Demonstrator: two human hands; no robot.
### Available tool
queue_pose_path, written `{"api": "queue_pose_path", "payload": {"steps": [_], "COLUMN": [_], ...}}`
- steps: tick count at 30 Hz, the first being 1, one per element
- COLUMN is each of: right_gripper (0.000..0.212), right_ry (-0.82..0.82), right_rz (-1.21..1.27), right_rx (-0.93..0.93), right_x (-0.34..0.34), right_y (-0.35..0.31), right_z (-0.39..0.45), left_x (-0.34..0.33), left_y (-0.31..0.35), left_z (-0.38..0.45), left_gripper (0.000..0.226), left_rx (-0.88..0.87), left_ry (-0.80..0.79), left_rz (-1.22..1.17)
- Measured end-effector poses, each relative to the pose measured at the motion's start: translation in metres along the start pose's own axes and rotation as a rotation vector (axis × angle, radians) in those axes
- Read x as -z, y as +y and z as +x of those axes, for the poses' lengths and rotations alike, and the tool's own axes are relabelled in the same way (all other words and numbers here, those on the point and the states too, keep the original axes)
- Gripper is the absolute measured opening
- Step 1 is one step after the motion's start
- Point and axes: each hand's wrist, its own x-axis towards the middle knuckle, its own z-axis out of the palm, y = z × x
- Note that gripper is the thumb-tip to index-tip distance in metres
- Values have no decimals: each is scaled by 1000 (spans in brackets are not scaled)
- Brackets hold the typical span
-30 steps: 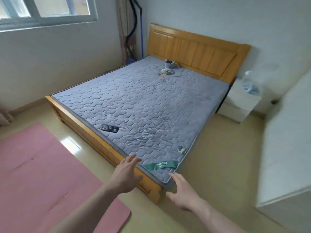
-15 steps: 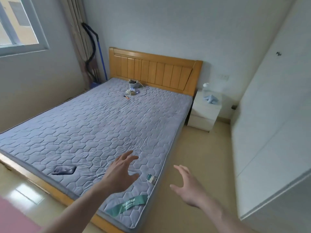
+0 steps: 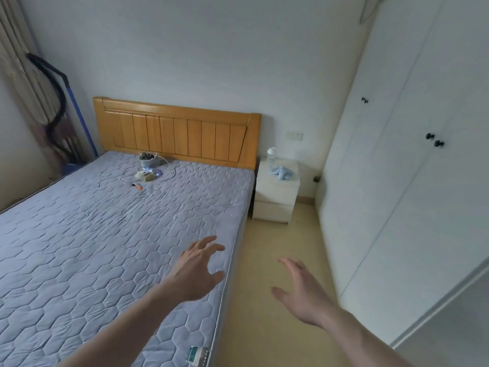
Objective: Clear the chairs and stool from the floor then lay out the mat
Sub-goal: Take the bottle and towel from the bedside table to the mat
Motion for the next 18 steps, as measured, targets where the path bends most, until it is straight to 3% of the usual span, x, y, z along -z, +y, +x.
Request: {"api": "queue_pose_path", "payload": {"steps": [7, 18], "right_gripper": [75, 72], "right_ry": [42, 18], "right_rz": [57, 48], "right_rx": [-61, -69], "right_x": [66, 178], "right_y": [74, 154], "right_z": [103, 264], "left_x": [-25, -42], "left_y": [52, 86], "left_z": [154, 330], "left_gripper": [62, 59], "left_rx": [-89, 15], "left_ry": [-47, -49], "left_rz": [6, -37]}}
